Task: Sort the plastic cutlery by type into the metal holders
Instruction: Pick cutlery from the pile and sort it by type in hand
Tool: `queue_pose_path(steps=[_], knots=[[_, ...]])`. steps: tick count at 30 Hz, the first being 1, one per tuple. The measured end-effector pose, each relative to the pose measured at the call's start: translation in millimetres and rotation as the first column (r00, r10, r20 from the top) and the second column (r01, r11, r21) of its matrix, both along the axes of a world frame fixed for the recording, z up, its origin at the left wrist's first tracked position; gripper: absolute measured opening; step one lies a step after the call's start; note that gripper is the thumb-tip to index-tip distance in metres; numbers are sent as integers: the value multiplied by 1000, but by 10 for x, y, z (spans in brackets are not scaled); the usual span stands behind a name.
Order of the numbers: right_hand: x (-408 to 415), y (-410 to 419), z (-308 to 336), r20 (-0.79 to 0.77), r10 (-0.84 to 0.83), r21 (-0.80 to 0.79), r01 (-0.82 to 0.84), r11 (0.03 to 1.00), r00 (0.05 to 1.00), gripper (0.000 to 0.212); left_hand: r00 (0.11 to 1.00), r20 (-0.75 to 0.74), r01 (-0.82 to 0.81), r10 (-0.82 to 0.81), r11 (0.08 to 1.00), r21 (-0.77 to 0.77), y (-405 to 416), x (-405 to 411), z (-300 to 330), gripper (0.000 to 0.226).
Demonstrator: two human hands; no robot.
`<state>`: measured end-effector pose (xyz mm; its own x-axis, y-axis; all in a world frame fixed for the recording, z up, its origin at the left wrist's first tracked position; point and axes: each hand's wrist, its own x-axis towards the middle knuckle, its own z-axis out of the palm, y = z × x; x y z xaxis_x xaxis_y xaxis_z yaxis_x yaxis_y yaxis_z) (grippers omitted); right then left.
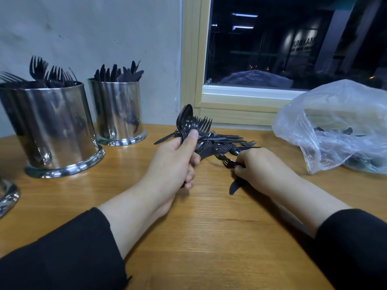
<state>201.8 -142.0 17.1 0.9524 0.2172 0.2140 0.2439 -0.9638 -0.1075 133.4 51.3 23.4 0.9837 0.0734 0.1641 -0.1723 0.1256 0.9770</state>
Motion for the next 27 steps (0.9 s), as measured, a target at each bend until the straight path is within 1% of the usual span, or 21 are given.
queue_pose_path(steps=[2,3,5,7,8,10,11,12,14,15,16,18,20,23,27], knots=[[8,-2,-16,16,15,35,-15,999,1000,11,1000,1,-6,6,1000,1,6,1,-1,36],[3,-10,-13,44,20,91,-24,996,999,10,1000,1,-9,9,1000,3,8,2,-2,37],[-36,-18,26,136,23,265,-59,963,990,9,1000,3,-12,12,1000,5,10,3,-5,37],[-51,-25,57,193,32,439,-115,891,981,10,1000,7,-14,14,1000,5,4,6,-5,37],[-66,-11,72,196,37,484,-129,866,980,13,1000,8,-17,17,1000,5,2,7,-4,37],[-93,43,80,175,42,513,-127,849,984,19,1000,9,-21,21,1000,-4,0,10,-1,37],[-96,75,69,155,53,543,-130,829,986,27,1000,10,-21,21,1000,-9,-1,12,1,37],[-108,104,64,128,77,603,-139,785,989,38,1000,12,-21,21,1000,-11,0,14,-1,37],[-124,158,71,62,124,757,-127,641,990,60,1000,17,-19,19,1000,-11,-1,11,4,38],[-132,180,83,32,144,816,-109,567,989,67,1000,20,-18,18,1000,-11,-1,7,9,38],[-150,201,94,4,169,863,-89,497,986,71,1000,23,-17,18,1000,-12,-1,5,11,38],[-214,251,112,-56,237,930,-35,365,970,64,999,27,-16,16,1000,-10,-1,3,11,38],[-279,297,120,-102,316,964,15,267,943,52,999,33,-13,14,1000,-8,-2,10,4,38],[-346,344,127,-114,386,977,33,210,915,38,999,36,-10,10,1000,-9,-12,15,-6,39],[-398,382,143,-87,390,990,38,134,917,25,999,46,-3,4,1000,-22,-29,16,-21,39]])
